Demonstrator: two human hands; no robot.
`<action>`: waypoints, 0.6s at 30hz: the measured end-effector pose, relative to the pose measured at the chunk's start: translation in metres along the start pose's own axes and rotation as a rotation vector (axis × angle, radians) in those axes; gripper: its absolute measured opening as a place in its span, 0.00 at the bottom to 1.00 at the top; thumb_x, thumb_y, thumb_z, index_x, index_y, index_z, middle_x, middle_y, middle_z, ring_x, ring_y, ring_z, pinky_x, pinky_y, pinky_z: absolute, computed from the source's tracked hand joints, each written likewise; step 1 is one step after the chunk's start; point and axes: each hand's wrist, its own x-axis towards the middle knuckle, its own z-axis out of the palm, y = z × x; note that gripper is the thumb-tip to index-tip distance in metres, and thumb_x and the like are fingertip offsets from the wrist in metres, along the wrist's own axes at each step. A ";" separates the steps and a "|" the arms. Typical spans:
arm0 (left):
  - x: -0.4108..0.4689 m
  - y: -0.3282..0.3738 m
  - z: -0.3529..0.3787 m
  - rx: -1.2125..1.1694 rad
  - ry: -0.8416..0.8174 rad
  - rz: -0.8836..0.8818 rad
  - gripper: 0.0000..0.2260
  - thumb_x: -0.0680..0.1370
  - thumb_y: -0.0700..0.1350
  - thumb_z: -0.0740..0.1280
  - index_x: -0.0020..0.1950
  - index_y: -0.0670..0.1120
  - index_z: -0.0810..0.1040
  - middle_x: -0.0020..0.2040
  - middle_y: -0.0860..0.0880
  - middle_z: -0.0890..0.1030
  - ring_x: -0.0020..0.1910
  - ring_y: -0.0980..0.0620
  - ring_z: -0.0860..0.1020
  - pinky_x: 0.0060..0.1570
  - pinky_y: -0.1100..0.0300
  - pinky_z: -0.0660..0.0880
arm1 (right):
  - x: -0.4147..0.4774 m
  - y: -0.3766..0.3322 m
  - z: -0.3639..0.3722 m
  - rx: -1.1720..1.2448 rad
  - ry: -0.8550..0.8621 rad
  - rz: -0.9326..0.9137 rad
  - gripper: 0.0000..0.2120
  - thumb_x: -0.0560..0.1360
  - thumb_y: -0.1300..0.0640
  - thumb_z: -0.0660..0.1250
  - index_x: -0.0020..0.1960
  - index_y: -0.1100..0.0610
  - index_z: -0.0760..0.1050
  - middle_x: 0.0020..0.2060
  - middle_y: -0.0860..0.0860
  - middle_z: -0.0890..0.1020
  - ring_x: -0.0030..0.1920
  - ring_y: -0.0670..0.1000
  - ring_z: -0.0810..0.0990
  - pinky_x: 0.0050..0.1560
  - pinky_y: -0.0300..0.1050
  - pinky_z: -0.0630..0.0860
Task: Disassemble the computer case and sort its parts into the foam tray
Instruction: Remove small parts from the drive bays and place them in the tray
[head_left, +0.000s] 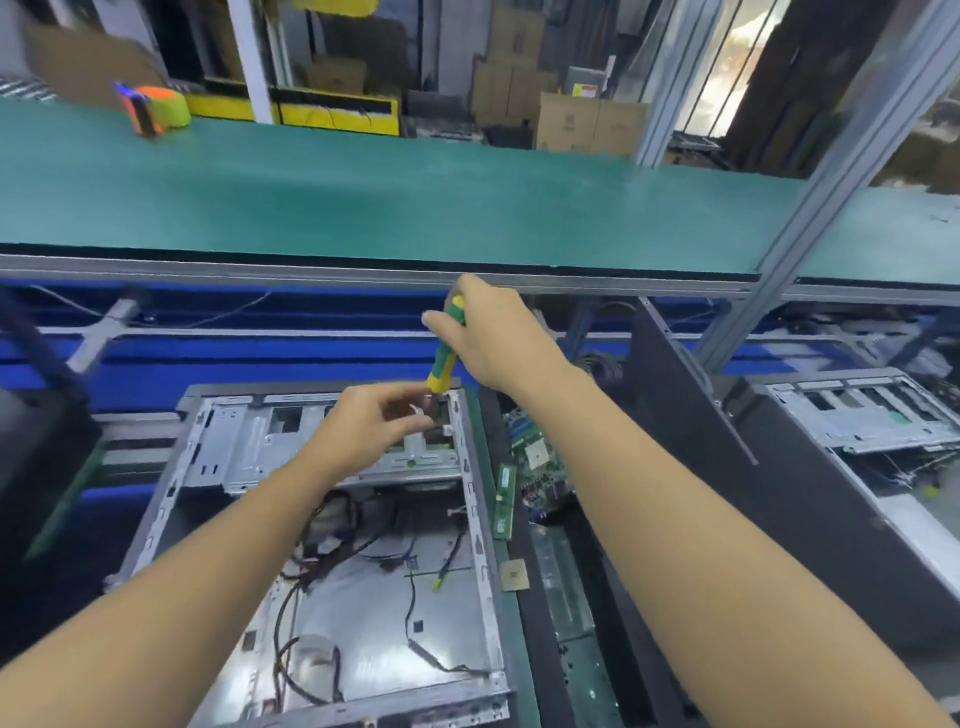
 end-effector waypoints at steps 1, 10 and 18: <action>-0.002 -0.003 -0.006 0.020 0.001 -0.014 0.12 0.74 0.43 0.75 0.55 0.55 0.83 0.44 0.61 0.85 0.43 0.64 0.81 0.47 0.69 0.77 | 0.003 -0.006 0.008 0.020 0.001 -0.015 0.16 0.82 0.46 0.64 0.54 0.61 0.70 0.39 0.52 0.75 0.33 0.51 0.73 0.27 0.43 0.62; -0.020 -0.043 -0.035 0.083 -0.005 -0.122 0.07 0.74 0.43 0.76 0.45 0.57 0.85 0.39 0.63 0.85 0.42 0.67 0.82 0.42 0.77 0.70 | 0.015 -0.028 0.067 0.038 -0.098 -0.068 0.16 0.82 0.45 0.63 0.57 0.59 0.70 0.43 0.55 0.78 0.31 0.52 0.72 0.28 0.45 0.67; -0.020 -0.062 -0.023 0.101 0.032 -0.132 0.04 0.74 0.44 0.76 0.47 0.52 0.86 0.36 0.70 0.81 0.38 0.68 0.80 0.38 0.76 0.69 | 0.016 -0.025 0.084 0.022 -0.131 -0.059 0.15 0.82 0.46 0.63 0.57 0.59 0.70 0.41 0.53 0.77 0.36 0.54 0.74 0.33 0.48 0.70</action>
